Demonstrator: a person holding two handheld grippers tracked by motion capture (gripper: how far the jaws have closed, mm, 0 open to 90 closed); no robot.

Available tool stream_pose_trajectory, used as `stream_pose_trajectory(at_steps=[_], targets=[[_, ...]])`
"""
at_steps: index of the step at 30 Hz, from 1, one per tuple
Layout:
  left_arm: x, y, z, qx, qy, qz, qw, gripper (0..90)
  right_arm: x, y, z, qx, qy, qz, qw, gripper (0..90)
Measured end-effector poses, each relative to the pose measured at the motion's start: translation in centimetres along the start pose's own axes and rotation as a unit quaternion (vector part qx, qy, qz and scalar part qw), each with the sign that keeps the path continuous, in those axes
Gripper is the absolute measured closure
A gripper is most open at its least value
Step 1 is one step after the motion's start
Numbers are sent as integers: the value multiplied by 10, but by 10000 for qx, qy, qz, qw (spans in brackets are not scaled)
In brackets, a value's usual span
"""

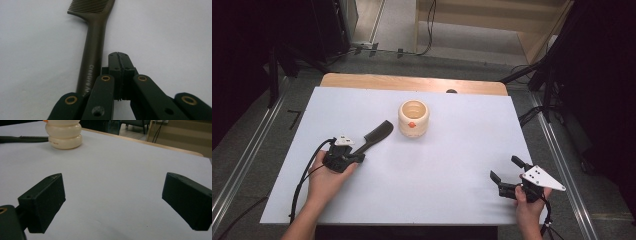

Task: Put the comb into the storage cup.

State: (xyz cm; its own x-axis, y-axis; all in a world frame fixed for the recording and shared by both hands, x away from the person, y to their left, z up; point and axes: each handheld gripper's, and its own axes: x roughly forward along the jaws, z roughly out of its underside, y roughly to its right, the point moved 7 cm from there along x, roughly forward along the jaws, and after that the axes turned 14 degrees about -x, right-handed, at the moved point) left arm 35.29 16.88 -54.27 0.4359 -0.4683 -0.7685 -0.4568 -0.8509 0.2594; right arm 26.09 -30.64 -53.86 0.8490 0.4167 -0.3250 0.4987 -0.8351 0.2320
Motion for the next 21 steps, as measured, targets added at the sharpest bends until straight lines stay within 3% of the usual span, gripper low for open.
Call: stream_pose_trajectory(at_steps=[1,6,11,12,14,15,19,21], targets=[[-2,1,-1,24,16,57,10000,895,0,0,0,-2,-1,1,10000,30],[-14,8,-13,210,111,113,9997,639,0,1,0,15,11,3,10000,30],[-21,9,-24,199,160,139,9996,419,0,0,0,3,13,4,10000,30],[-21,8,-27,202,101,90,9997,286,0,0,0,9,14,0,10000,30],[-19,6,-29,236,-15,40,9997,188,0,1,0,12,15,2,10000,30],[-17,4,-30,236,-138,-9,9996,188,-1,0,0,16,14,2,10000,30],[-9,-4,-33,130,-397,-76,9991,24,0,0,0,6,15,2,10000,30],[-6,-7,-32,120,-493,-152,9986,19,0,0,0,-2,16,-6,10000,30]])
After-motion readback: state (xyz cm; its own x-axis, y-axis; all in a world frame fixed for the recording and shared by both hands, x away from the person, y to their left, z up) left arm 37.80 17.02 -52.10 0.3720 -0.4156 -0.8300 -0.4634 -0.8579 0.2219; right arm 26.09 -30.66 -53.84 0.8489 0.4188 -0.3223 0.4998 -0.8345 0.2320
